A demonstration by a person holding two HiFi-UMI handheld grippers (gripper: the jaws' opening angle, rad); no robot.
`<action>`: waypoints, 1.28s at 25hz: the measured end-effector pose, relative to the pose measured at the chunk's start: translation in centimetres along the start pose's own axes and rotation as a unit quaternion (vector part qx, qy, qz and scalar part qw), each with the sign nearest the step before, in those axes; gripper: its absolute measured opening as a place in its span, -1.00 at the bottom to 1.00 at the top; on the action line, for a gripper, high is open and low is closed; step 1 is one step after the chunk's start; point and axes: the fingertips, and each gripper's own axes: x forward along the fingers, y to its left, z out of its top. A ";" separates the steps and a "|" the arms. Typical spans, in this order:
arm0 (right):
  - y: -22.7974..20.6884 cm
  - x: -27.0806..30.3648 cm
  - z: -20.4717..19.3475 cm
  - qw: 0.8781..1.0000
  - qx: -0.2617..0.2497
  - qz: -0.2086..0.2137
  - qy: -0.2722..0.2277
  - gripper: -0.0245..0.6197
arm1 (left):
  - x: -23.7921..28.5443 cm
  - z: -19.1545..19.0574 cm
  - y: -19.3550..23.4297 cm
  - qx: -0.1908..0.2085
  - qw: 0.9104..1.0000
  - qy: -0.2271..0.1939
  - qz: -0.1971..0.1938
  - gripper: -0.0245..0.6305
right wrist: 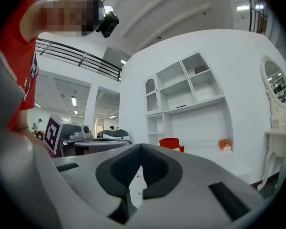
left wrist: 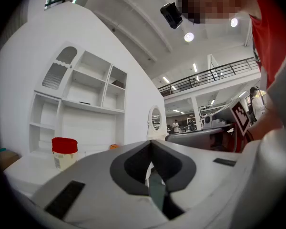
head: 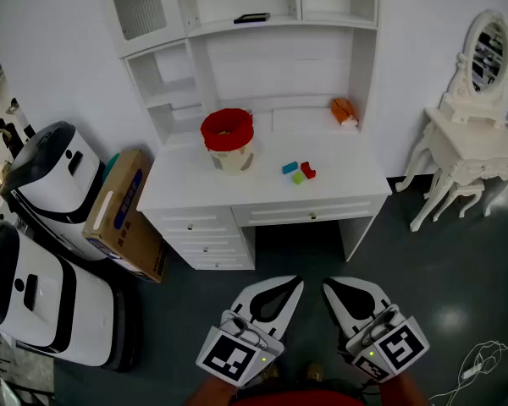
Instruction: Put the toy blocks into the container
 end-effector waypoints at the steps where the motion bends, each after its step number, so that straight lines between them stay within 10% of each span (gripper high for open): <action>1: 0.0 0.0 0.0 1.000 0.000 0.000 0.000 -0.90 | 0.0 0.0 0.0 0.000 1.000 0.000 -0.001 -0.84; 32: -0.7 5.7 -0.7 0.999 0.002 -0.037 0.004 -0.89 | 1.1 -0.9 7.3 -0.007 1.000 -0.014 -0.008 -0.85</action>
